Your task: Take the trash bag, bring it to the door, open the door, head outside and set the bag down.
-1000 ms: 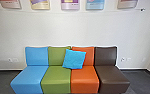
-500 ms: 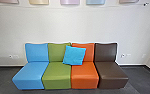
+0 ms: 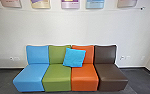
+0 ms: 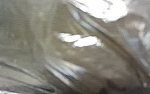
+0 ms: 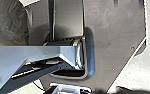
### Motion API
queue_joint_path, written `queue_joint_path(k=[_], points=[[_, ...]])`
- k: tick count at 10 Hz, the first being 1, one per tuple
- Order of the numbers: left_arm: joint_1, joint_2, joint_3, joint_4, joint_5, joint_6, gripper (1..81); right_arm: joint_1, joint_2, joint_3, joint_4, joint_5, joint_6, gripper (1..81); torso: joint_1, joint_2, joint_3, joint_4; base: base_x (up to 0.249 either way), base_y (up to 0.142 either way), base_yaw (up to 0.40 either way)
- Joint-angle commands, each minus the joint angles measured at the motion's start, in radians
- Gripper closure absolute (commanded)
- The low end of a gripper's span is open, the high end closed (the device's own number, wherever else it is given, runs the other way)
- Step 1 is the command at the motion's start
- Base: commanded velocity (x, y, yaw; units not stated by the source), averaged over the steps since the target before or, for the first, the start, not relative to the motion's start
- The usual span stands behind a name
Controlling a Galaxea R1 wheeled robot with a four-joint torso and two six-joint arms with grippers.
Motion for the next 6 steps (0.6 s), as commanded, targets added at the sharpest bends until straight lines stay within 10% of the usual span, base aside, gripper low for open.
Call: queue_joint_path(k=[1,6], points=[[-0.04,-0.004,-0.003,0.002,0.075,0.002,81.1,0.034,-0.002,0.005,-0.003,-0.068,-0.002,1.0,0.0,0.0,-0.005,0.0,0.0,0.0,0.0],[-0.04,0.001,-0.018,0.002,0.048,0.001,81.1,0.034,0.008,-0.006,-0.003,-0.068,-0.004,1.0,-0.004,0.0,0.05,0.0,0.0,0.0,0.0]])
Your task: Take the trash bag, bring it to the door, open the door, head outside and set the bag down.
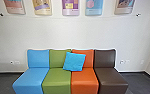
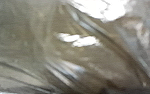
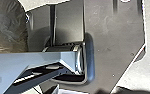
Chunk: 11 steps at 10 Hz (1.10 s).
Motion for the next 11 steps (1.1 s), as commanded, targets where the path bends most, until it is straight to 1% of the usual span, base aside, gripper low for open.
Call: queue_joint_path(k=[1,11], points=[[-0.053,0.0,-0.003,0.002,0.06,0.001,81.1,0.045,0.006,-0.001,-0.001,-0.066,-0.002,1.0,0.0,0.0,0.0,0.0,0.0,0.0,0.0],[-0.053,0.002,-0.003,0.004,0.061,0.004,81.1,0.047,0.015,-0.002,-0.003,-0.066,-0.004,1.0,0.0,0.0,0.0,0.0,0.0,0.0,0.0]])
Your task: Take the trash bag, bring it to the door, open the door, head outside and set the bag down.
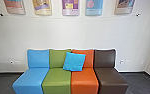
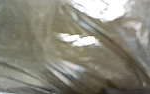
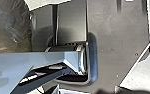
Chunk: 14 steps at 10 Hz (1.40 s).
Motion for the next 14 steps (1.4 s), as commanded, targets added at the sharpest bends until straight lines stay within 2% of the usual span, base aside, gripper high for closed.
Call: queue_joint_path(k=[1,8,14], points=[[-0.053,-0.007,-0.001,0.004,0.065,0.004,81.1,0.045,-0.001,0.002,-0.003,-0.066,-0.004,1.0,0.0,0.0,0.0,0.0,0.0,0.0,-0.086],[-0.053,0.0,-0.001,0.004,0.065,0.002,81.1,0.044,0.01,-0.027,-0.006,-0.066,-0.004,1.0,0.0,0.0,0.0,0.0,0.0,0.0,-0.207],[-0.053,0.002,-0.001,0.004,0.065,0.004,81.1,0.037,0.025,-0.056,-0.003,-0.057,-0.004,1.0,0.0,0.0,0.0,0.0,0.0,0.0,-0.319]])
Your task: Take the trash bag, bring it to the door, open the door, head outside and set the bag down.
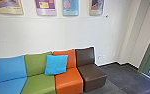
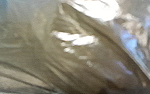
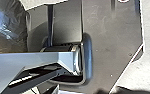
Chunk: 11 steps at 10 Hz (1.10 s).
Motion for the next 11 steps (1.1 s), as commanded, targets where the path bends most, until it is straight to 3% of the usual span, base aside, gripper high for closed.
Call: queue_joint_path(k=[1,11], points=[[-0.053,-0.004,0.001,0.005,0.065,0.004,81.1,0.041,0.004,0.0,-0.001,-0.062,-0.004,1.0,0.0,0.0,0.0,0.0,0.0,0.0,-0.343],[-0.053,-0.009,0.001,0.004,0.065,0.004,81.1,0.041,0.009,0.0,-0.001,-0.062,-0.004,1.0,0.0,0.0,0.0,0.0,0.0,0.0,-0.315]])
